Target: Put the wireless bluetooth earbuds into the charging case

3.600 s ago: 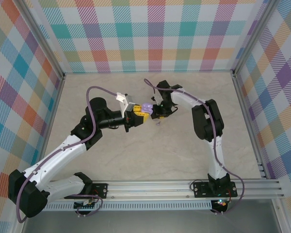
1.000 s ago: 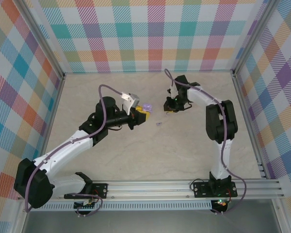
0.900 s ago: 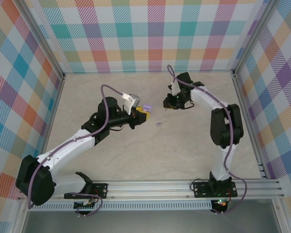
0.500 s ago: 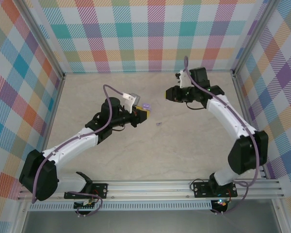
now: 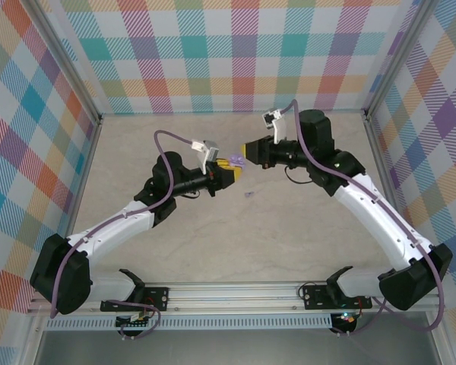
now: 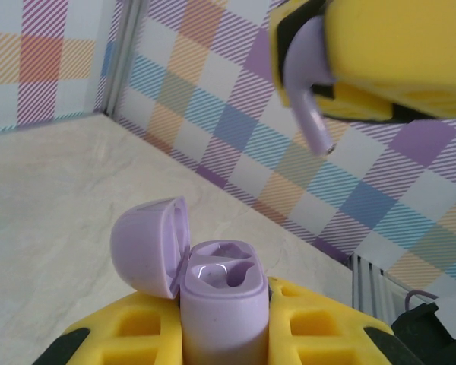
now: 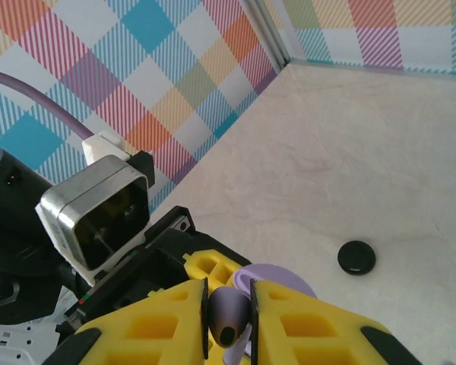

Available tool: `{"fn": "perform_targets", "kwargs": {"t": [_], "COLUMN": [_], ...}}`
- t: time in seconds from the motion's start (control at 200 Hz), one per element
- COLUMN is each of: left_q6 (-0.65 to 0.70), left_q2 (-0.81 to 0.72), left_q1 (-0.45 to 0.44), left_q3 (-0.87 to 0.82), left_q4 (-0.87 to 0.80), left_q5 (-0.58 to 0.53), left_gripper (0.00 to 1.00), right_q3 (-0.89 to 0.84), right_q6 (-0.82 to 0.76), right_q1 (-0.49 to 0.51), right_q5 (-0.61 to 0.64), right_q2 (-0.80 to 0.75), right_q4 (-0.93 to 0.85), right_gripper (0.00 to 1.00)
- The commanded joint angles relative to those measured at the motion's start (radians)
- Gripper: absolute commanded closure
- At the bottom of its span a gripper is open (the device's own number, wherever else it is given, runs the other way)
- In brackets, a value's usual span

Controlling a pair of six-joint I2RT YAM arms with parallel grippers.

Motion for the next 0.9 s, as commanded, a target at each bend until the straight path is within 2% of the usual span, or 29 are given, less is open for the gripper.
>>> {"fn": "perform_targets", "kwargs": {"t": [0.0,0.9], "left_q6": [-0.014,-0.073], "left_q2": [0.001,-0.013], "left_q1": [-0.014,-0.031], "left_q3": [-0.005,0.032], "left_q4": [0.119,0.134], "left_q5": [0.059,-0.003], "left_gripper": [0.81,0.81], "right_q3": [-0.015,-0.044], "right_q6": [-0.021,-0.017], "right_q1": [0.029,0.061], "right_q5": [0.059,0.084], "right_q2": [-0.02,-0.019], "right_q4": [0.058,0.081], "right_gripper": [0.8,0.81]}}
